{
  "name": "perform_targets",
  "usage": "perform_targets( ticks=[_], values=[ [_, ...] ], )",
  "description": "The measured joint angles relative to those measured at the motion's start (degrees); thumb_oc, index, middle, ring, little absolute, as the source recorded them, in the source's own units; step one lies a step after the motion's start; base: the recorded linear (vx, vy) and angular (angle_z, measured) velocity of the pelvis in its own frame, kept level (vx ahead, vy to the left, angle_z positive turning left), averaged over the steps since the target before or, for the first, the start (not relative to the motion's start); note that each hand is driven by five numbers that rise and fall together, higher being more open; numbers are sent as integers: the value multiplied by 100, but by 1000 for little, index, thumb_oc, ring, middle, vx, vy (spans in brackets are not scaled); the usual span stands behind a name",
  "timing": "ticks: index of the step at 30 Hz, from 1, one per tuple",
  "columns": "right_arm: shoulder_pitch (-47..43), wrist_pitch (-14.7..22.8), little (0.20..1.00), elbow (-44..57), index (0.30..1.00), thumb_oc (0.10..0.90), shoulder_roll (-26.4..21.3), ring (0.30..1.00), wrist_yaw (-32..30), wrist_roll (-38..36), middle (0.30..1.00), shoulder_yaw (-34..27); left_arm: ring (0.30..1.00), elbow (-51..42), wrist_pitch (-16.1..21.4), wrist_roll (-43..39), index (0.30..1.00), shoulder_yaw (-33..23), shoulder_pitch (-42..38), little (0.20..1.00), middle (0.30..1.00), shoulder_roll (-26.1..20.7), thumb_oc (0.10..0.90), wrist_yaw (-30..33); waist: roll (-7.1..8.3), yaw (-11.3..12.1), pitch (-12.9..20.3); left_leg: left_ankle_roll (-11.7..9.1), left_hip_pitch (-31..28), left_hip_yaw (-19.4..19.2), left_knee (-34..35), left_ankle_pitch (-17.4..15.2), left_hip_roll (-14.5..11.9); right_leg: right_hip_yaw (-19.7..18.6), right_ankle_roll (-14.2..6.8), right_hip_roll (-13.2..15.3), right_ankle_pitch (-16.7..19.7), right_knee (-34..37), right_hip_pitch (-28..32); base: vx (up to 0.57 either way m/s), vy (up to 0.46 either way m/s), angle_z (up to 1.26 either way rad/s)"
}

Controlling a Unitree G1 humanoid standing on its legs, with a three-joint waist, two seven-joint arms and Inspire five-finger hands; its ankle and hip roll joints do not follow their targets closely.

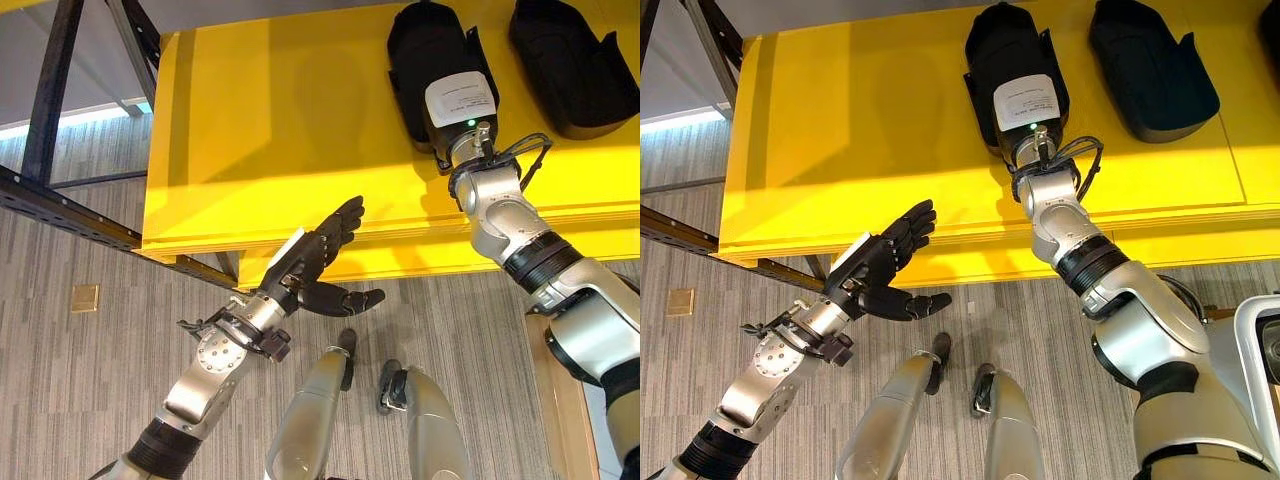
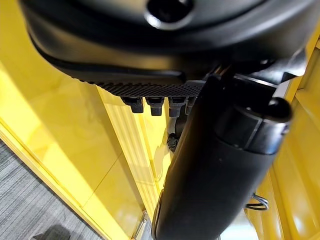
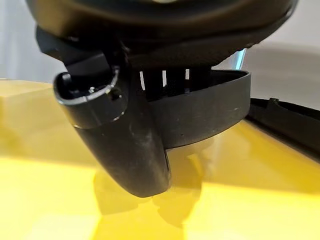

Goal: Move parts from the plastic box to the shelf.

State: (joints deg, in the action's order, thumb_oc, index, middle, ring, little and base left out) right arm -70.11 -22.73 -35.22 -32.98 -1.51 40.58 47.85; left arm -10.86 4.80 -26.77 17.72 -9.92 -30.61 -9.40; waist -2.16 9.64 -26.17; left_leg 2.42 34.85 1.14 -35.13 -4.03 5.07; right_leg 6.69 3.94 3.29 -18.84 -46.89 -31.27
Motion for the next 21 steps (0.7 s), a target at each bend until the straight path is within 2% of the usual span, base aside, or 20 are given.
perform_targets(
  ticks=[11,17,21],
  values=[
    [83,1,300,1342,300,400,-391,300,1120,221,300,332,1000,-27,0,-6,1000,-28,140,1000,1000,-8,900,-3,21,-20,-21,12,20,-14,-9,-8,-4,-9,-2,-2,-1,-11,-22,0,0,0],
    [133,-1,300,1752,300,400,-465,300,1370,270,300,325,1000,-35,-1,-6,1000,-55,202,1000,1000,-23,900,-3,116,-30,-89,13,20,-12,-12,-11,-9,-10,-3,-9,-2,-11,-23,0,0,0],
    [146,0,300,1798,300,400,-474,300,1408,278,300,310,1000,-38,-1,-6,1000,-89,202,1000,1000,-25,900,-1,126,-34,-98,13,32,-13,-49,-34,-10,-12,-6,-12,-4,-15,-23,0,0,0]
  ],
)
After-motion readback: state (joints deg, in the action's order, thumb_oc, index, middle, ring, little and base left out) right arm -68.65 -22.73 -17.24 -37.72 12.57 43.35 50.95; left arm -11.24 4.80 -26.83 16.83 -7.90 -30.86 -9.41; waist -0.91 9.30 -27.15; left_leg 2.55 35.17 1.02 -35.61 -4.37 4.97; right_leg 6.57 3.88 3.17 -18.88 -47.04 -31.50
